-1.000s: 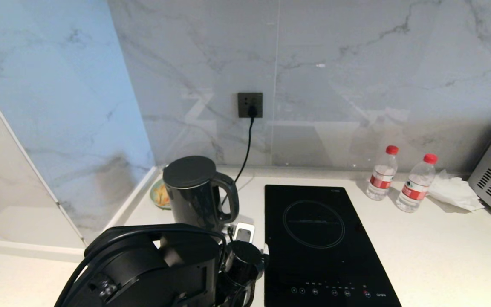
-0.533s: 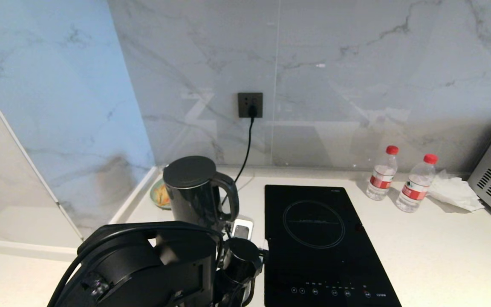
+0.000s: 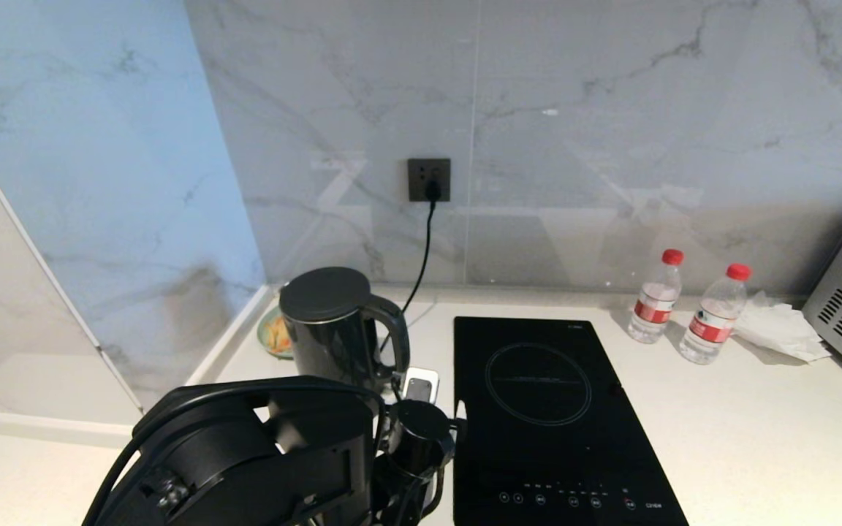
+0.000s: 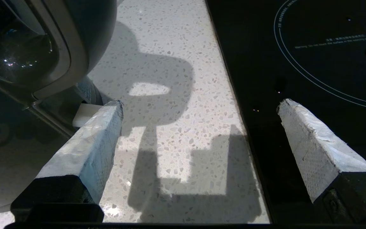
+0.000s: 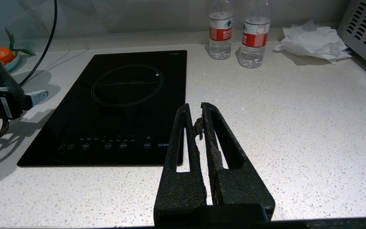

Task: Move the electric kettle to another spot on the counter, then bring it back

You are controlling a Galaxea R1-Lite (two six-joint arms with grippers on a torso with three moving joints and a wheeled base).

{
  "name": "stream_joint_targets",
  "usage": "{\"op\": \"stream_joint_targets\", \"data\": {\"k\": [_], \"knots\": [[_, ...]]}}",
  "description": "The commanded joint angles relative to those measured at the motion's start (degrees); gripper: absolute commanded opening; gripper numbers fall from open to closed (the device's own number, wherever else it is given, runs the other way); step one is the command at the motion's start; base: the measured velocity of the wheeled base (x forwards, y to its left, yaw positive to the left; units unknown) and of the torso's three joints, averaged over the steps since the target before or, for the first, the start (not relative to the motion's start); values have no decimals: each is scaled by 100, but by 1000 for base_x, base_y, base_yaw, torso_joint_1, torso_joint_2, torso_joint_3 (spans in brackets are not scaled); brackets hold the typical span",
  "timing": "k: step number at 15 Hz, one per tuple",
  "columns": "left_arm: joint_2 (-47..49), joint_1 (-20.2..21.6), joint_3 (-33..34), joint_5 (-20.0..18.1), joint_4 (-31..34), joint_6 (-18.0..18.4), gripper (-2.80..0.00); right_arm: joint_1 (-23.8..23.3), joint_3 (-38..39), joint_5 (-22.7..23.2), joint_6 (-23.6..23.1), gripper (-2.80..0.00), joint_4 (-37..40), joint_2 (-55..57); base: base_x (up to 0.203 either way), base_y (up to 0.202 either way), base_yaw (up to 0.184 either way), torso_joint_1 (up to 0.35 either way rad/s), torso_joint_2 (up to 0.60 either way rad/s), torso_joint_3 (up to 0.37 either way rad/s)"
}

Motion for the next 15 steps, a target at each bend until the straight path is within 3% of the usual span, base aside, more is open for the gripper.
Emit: {"op": "stream_joint_targets", "data": {"k": [1,6,11,15], "knots": [[63,29,-70,25,-42,0,0,0,1,0,1,-280,0,0,0,0,0,0,0,0],[310,113,-263,162,-7,346,0,0,1,0,1,-280,0,0,0,0,0,0,0,0],[310,190,-278,162,136,348,0,0,1,0,1,-280,0,0,0,0,0,0,0,0],[324,219,-492,425,492,348,0,0,1,0,1,-280,0,0,0,0,0,0,0,0]]}}
